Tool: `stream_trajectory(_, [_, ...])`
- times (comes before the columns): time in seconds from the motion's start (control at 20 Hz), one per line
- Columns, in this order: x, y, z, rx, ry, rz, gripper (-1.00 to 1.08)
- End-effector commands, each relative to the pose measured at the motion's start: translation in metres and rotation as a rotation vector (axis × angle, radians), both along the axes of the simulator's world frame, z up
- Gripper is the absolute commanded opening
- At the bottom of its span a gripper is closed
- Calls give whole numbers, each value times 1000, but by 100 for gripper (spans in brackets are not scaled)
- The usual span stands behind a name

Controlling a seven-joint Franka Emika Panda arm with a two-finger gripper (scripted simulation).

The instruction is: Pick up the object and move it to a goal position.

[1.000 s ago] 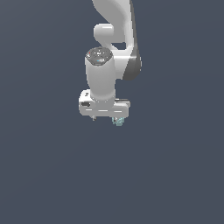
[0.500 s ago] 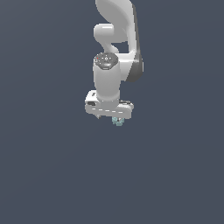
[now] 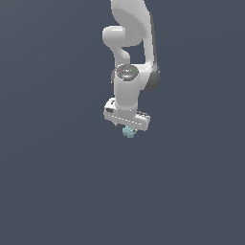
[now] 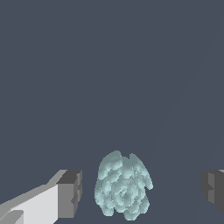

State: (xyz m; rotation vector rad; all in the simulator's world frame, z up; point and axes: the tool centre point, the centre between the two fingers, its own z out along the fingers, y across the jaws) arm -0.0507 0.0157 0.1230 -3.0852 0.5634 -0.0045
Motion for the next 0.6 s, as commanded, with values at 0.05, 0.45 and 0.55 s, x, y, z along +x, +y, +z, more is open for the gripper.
stream_trajectory(0.05, [-15, 9, -12, -1, 1, -67, 100])
stream_trajectory(0.45, [-38, 20, -28, -4, 4, -164, 100])
stream_trajectory(0.55, [-41, 22, -30, -4, 4, -178, 100])
